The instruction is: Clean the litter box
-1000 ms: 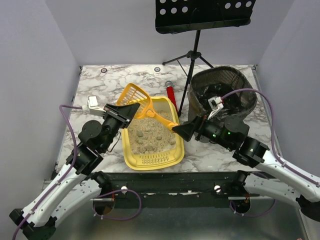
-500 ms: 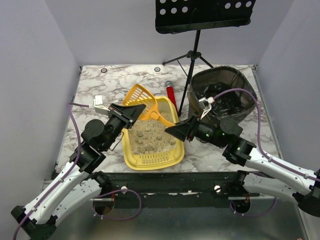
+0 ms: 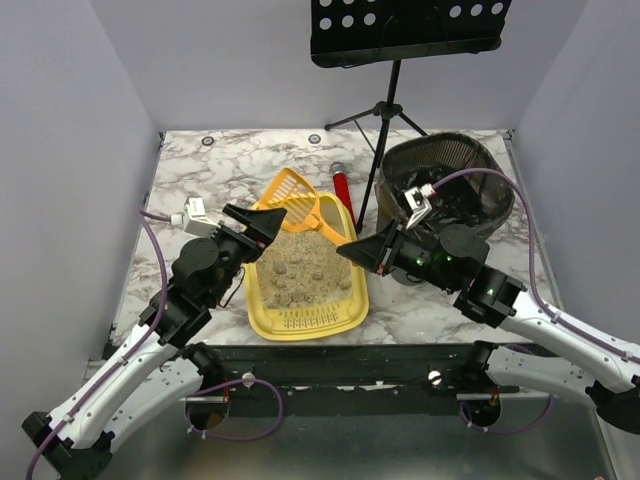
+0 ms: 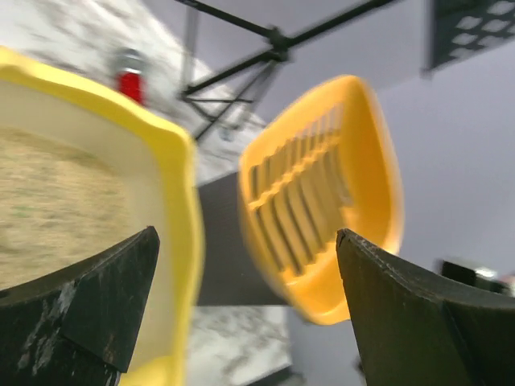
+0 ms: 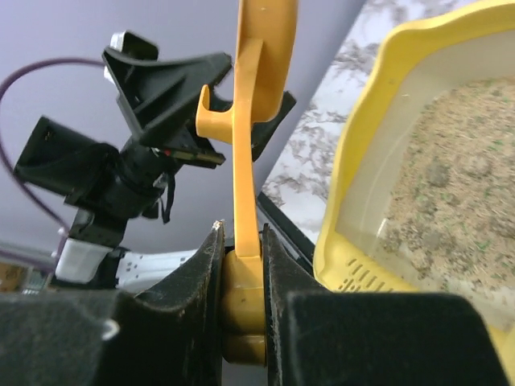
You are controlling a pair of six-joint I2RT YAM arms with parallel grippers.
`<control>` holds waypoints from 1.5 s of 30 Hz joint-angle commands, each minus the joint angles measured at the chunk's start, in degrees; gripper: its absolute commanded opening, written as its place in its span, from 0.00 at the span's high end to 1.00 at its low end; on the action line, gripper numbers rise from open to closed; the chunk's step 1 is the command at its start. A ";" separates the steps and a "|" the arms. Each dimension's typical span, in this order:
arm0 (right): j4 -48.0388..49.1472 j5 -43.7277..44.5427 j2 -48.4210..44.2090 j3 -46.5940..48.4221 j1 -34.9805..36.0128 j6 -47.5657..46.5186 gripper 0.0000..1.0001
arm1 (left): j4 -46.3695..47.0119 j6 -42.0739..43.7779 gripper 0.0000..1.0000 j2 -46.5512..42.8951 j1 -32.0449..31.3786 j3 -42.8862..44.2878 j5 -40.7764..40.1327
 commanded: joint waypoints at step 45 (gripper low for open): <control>-35.27 3.49 43.36 21.34 -0.38 20.44 0.99 | -18.65 10.33 0.01 6.02 0.20 -13.36 -15.36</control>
